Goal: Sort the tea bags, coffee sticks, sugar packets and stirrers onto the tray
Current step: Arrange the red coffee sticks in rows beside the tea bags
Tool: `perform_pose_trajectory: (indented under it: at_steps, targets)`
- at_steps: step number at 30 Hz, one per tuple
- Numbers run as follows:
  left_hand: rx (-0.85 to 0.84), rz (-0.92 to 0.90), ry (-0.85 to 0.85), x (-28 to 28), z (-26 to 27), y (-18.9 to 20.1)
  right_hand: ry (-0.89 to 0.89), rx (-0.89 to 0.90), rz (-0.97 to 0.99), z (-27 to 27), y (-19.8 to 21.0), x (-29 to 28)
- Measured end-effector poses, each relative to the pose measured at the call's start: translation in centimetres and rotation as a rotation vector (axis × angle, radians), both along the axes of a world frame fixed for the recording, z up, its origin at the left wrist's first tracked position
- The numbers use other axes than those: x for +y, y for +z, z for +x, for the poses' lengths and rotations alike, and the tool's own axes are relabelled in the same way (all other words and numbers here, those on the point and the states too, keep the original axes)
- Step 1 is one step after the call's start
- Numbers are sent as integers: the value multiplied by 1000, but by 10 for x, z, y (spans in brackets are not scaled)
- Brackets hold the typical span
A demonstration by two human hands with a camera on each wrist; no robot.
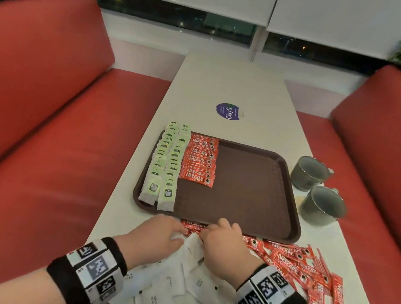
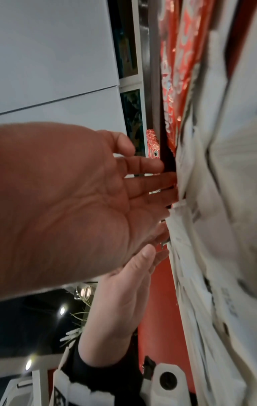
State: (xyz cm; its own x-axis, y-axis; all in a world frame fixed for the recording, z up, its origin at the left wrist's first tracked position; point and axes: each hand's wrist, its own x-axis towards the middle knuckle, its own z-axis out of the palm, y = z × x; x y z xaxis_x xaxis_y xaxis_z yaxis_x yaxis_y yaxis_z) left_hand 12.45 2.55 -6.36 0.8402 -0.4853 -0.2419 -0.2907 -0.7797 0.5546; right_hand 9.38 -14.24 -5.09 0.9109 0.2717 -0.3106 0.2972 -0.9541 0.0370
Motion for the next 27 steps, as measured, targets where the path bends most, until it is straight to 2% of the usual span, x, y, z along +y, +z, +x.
perform_pose_trajectory:
  at_steps: [8,11,15,20,27]
  targets:
    - [-187,176,-112,-8,4,-16,20,-7,114,4,-10,-3]
    - [-203,244,-127,-9,4,-19,9,-63,75,11,-7,1]
    - [-231,248,-122,-3,-2,-14,59,-43,-31,16,-4,9]
    - [-90,210,-157,20,-16,-9,96,31,-149,24,0,15]
    - [-96,216,-158,25,-27,-14,63,85,-134,29,0,17]
